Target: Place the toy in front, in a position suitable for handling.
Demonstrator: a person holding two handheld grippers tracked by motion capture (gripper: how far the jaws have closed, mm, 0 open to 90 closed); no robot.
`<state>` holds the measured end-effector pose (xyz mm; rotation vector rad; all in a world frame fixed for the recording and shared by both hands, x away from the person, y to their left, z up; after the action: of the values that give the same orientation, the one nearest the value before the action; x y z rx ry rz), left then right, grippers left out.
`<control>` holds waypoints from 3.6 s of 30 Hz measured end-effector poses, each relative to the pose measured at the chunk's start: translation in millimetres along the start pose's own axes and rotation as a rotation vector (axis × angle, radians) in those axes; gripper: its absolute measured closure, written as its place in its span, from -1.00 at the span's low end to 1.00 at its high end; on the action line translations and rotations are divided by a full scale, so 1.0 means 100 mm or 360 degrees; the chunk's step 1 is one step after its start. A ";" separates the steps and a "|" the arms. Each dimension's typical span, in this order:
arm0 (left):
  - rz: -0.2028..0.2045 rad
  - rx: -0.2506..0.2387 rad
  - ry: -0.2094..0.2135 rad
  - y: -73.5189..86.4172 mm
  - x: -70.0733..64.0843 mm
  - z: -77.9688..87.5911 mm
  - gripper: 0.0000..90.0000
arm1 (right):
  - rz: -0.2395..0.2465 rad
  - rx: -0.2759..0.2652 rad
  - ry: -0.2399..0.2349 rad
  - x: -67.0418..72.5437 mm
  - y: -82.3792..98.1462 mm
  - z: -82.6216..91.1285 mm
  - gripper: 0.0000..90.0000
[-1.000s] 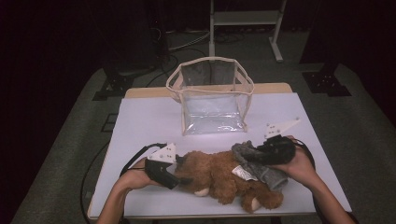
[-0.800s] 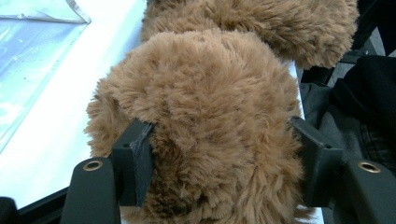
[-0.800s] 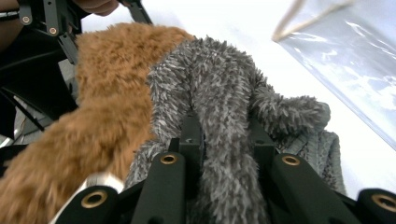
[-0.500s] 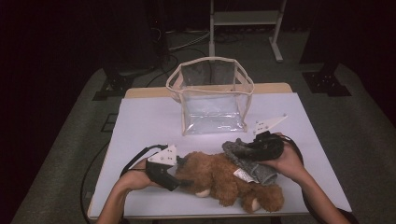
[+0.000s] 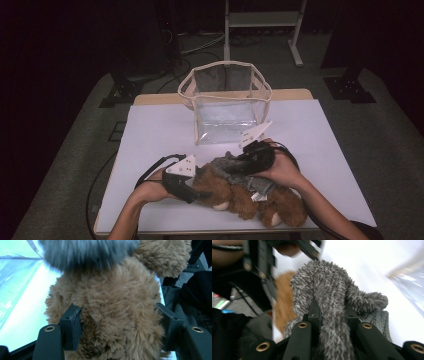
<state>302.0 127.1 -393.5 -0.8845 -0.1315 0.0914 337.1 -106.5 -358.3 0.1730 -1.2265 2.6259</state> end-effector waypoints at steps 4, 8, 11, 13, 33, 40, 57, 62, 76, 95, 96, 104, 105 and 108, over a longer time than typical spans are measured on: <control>-0.0007 -0.0010 0.0005 0.02 0.00 0.00 -0.26 | 0.0021 -0.0023 -0.0057 0.05 -0.15 -0.14 0.63; -0.0003 -0.0014 0.0006 0.04 -0.01 0.02 -0.26 | 0.0060 0.0023 -0.0048 0.06 -0.16 -0.16 0.63; 0.0005 -0.0010 0.0004 0.04 -0.01 0.03 -0.26 | 0.0036 0.0041 0.0018 0.03 -0.05 -0.01 0.62; 0.0003 -0.0008 0.0005 0.04 -0.01 0.04 -0.26 | -0.0025 0.0039 0.0118 -0.01 0.11 0.16 0.62; 0.0086 0.0059 0.0049 -0.23 0.09 -0.24 -0.95 | -0.0135 -0.0214 0.0196 0.19 0.68 0.43 0.66; 0.0094 0.0166 0.0108 -0.29 0.15 -0.42 -1.00 | -0.0151 -0.0221 0.0181 0.14 0.69 0.42 0.66; 0.0026 0.0209 -0.0067 -0.40 0.40 -0.45 -0.17 | -0.0279 -0.0231 0.0109 -0.30 0.52 0.48 0.64; -0.0044 0.0184 -0.0198 -0.45 0.59 -0.36 -0.18 | -0.0266 -0.0205 0.0142 -0.45 0.35 0.50 0.64; 0.0034 0.0155 -0.0101 -0.34 0.48 -0.22 -0.71 | -0.0142 -0.0161 0.0202 -0.28 0.36 0.31 0.66; 0.0027 0.0129 -0.0001 -0.19 0.23 -0.02 -0.46 | -0.0019 -0.0245 0.0297 0.05 0.32 0.59 0.65; 0.0015 0.0134 -0.0008 -0.20 0.21 -0.01 -0.47 | -0.0036 -0.0252 0.0299 0.03 0.33 0.61 0.65; -0.0036 0.0150 0.0007 -0.35 0.15 -0.07 -0.60 | -0.0032 -0.0236 0.0157 0.20 0.53 0.42 0.66; -0.0046 0.0183 0.0023 -0.36 0.14 -0.11 -0.60 | -0.0023 -0.0240 0.0144 0.23 0.53 0.43 0.66; -0.0096 0.0249 0.0031 -0.33 0.11 -0.24 -0.59 | 0.0022 -0.0261 0.0189 0.30 0.51 0.53 0.65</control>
<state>317.3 89.1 -382.3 -0.7244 -0.1310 0.0359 295.4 -173.8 -356.3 -0.0206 -1.3973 2.4921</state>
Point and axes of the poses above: each handheld gripper's, and its own axes: z roughly backward along the jaws, y roughly out of its underside, x roughly to its left, the point moved 1 cm from there along -z, roughly forward along the jaws, and after that the axes turned 3 degrees about -y, right-handed, at the moved point
